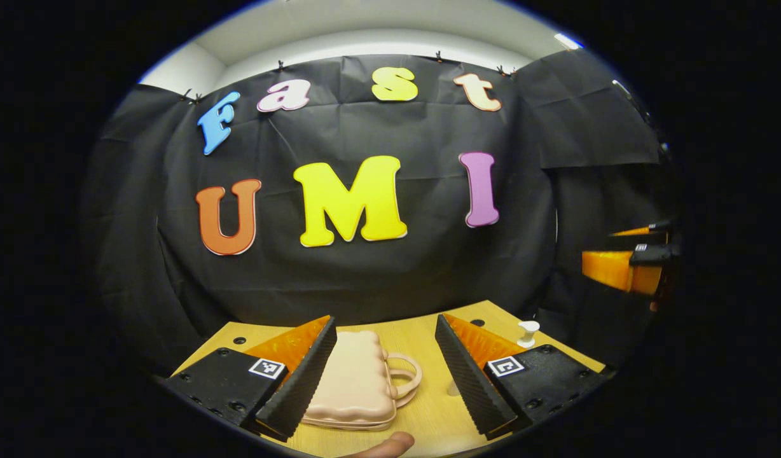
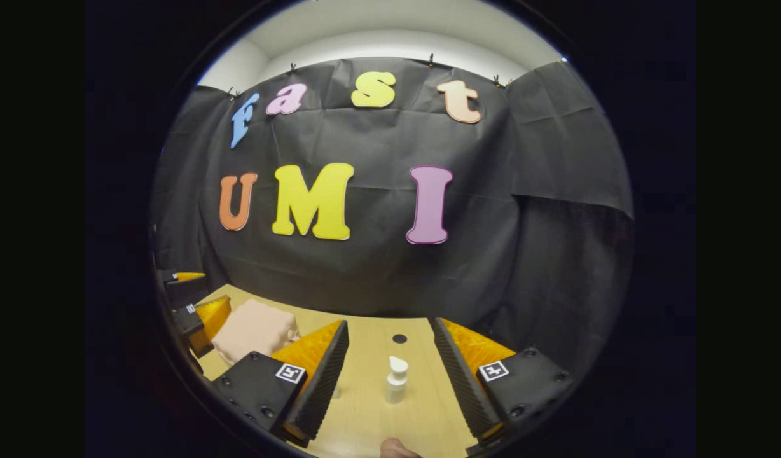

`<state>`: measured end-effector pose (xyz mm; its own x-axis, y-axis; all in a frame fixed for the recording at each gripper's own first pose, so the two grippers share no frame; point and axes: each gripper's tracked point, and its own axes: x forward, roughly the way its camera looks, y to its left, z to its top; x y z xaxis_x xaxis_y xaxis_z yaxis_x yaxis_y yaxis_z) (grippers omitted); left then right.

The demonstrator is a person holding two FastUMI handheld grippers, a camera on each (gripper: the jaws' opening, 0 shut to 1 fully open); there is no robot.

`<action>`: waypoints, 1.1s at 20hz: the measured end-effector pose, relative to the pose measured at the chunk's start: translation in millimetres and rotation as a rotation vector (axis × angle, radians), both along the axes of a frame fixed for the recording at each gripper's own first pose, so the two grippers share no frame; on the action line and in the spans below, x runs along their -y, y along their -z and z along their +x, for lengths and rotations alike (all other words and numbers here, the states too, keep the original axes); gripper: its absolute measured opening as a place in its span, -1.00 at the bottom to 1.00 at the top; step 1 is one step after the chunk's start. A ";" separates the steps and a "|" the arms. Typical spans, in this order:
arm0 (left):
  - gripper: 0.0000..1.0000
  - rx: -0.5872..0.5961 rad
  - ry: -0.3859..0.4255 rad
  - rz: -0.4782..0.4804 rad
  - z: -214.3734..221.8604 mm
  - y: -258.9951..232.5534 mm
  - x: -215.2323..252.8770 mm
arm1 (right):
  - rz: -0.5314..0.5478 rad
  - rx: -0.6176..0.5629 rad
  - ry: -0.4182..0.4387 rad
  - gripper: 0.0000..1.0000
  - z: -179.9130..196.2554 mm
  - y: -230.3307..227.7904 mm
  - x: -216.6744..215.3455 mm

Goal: First open the suitcase, pack the skin care products into it, and then close the suitcase.

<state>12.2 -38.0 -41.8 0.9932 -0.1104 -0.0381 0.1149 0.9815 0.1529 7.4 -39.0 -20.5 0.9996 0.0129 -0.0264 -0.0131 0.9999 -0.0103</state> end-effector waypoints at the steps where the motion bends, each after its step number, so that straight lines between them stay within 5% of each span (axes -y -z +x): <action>1: 0.99 -0.018 0.004 0.037 2.0 13.0 0.9 | -0.008 -0.007 0.008 0.60 -0.3 4.4 6.9; 6: 0.99 -0.123 0.094 0.215 17.3 90.0 22.6 | -0.002 -0.066 0.062 0.60 0.8 36.4 54.2; 11: 0.98 -0.186 0.119 0.533 42.8 146.7 22.8 | 0.052 -0.129 0.069 0.58 3.8 73.5 78.7; 22: 0.94 -0.260 0.059 1.140 110.1 199.1 8.2 | 0.065 -0.192 -0.025 0.59 32.5 124.2 107.7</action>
<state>122.3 -46.2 -240.9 0.9354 0.0729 -0.3459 0.3131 0.2838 0.9063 39.9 -146.7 -144.7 0.9757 0.0454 -0.2145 -0.0334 0.9977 0.0591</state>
